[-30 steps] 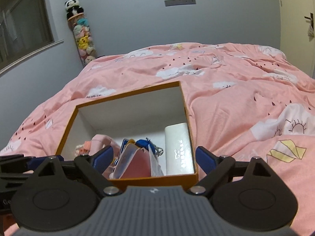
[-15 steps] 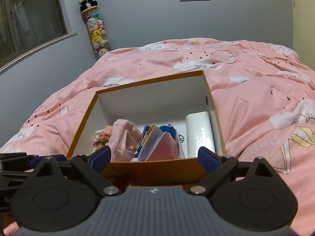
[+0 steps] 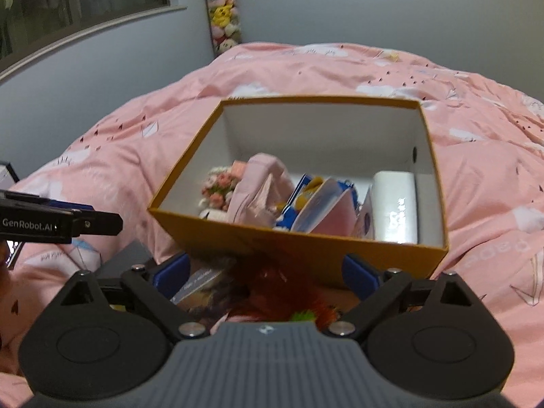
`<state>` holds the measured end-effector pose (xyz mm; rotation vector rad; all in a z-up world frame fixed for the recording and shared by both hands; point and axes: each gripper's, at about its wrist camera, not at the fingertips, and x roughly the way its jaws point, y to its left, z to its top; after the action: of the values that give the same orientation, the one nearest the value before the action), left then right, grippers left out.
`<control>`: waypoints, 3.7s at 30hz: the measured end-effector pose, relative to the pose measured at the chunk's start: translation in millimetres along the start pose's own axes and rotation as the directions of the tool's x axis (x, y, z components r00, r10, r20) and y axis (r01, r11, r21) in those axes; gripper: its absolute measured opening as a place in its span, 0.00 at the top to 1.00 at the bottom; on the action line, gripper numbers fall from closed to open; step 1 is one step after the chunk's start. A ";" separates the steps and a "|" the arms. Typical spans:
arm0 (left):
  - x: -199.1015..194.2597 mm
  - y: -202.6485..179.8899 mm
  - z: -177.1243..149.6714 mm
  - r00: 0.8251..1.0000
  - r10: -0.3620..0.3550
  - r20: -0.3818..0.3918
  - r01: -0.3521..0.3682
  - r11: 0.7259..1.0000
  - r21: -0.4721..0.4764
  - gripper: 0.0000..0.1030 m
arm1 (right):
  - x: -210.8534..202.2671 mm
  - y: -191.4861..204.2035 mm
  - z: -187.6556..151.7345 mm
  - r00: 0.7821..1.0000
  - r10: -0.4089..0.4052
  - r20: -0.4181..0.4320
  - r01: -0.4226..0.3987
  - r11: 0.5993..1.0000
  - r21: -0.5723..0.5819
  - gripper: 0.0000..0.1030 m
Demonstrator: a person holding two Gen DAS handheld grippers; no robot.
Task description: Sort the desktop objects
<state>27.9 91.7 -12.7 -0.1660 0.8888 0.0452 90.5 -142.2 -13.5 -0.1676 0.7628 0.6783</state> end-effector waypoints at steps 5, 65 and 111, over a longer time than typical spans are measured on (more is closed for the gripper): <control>13.5 -6.2 -8.8 0.995 0.027 -0.096 -0.020 0.997 0.077 0.42 | 10.6 5.7 -2.9 0.995 0.062 -0.073 -0.063 0.998 -0.012 0.36; 38.7 3.5 0.0 0.981 0.169 -0.093 -0.164 0.985 0.056 0.63 | 77.3 -2.8 26.0 0.898 0.258 -0.356 -0.196 0.960 0.202 0.76; 99.1 -10.9 161.1 0.987 -0.023 0.160 0.022 1.000 0.013 0.63 | 106.0 -73.3 154.2 0.967 0.238 0.095 -0.257 0.891 0.373 0.76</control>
<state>215.3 104.2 11.3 -0.1600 0.7261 0.0323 281.3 -87.7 17.9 0.3094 0.8656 0.7571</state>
